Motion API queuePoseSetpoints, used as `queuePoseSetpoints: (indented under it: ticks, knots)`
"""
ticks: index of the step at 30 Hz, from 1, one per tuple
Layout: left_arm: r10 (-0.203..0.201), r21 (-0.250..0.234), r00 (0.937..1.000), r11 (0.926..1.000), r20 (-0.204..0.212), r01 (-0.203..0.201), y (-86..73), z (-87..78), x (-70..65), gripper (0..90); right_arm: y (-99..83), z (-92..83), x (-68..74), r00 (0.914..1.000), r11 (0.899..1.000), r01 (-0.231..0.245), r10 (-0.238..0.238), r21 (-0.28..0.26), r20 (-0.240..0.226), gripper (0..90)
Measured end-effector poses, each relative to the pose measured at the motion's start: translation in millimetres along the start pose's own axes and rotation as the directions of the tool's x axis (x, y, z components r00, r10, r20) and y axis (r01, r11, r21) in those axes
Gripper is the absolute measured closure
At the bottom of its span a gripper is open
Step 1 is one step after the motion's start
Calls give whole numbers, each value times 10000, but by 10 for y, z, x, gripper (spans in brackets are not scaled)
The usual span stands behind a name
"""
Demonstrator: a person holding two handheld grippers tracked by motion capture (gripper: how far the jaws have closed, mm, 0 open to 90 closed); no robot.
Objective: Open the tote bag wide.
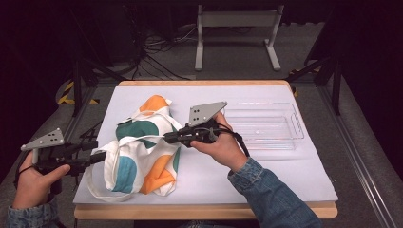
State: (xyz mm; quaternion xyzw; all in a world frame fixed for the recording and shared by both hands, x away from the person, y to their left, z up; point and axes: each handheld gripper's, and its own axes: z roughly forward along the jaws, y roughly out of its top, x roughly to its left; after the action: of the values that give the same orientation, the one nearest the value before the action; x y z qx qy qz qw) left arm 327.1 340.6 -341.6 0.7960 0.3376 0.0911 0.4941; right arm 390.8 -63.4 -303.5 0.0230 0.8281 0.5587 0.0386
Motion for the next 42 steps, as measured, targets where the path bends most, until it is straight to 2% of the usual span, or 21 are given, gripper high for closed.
queuePoseSetpoints:
  ticks: [2, 4, 7, 14, 21, 25, 32, 42]
  knots:
    - [107, -178, 9995, 9998, 298, -102, 7, -10, -3, 622, 0, -13, 0, 10000, 10000, 2, -2, 2, 24, 876]
    - [143, -225, 9995, 9997, 269, -137, 6, -21, -1, 794, 0, -28, -2, 10000, 10000, 12, -12, -22, 76, 876]
    - [60, -203, 9996, 9998, 260, -55, 4, -30, 8, 861, 2, -56, -9, 9999, 10000, -2, 3, -73, 147, 876]
    - [121, -330, 9997, 9994, 219, -114, 18, -39, -1, 875, 36, -196, -7, 9987, 9996, 131, -119, -235, 505, 877]
    - [67, -462, 9999, 9989, 98, -62, 24, -58, 0, 876, 64, -515, 16, 9936, 9982, 271, -211, -533, 1108, 877]
    - [106, -518, 9999, 9986, 47, -103, 27, -69, 0, 876, 29, -721, 39, 9889, 9969, 206, -91, -764, 1485, 877]
    - [154, -553, 9998, 9983, -108, -160, 32, -83, -1, 875, -133, -1063, 131, 9775, 9955, -80, 276, -940, 2089, 877]
    - [135, -599, 9997, 9981, -218, -148, 34, -97, -4, 876, -456, -1327, 258, 9629, 9944, -672, 860, -816, 2557, 877]
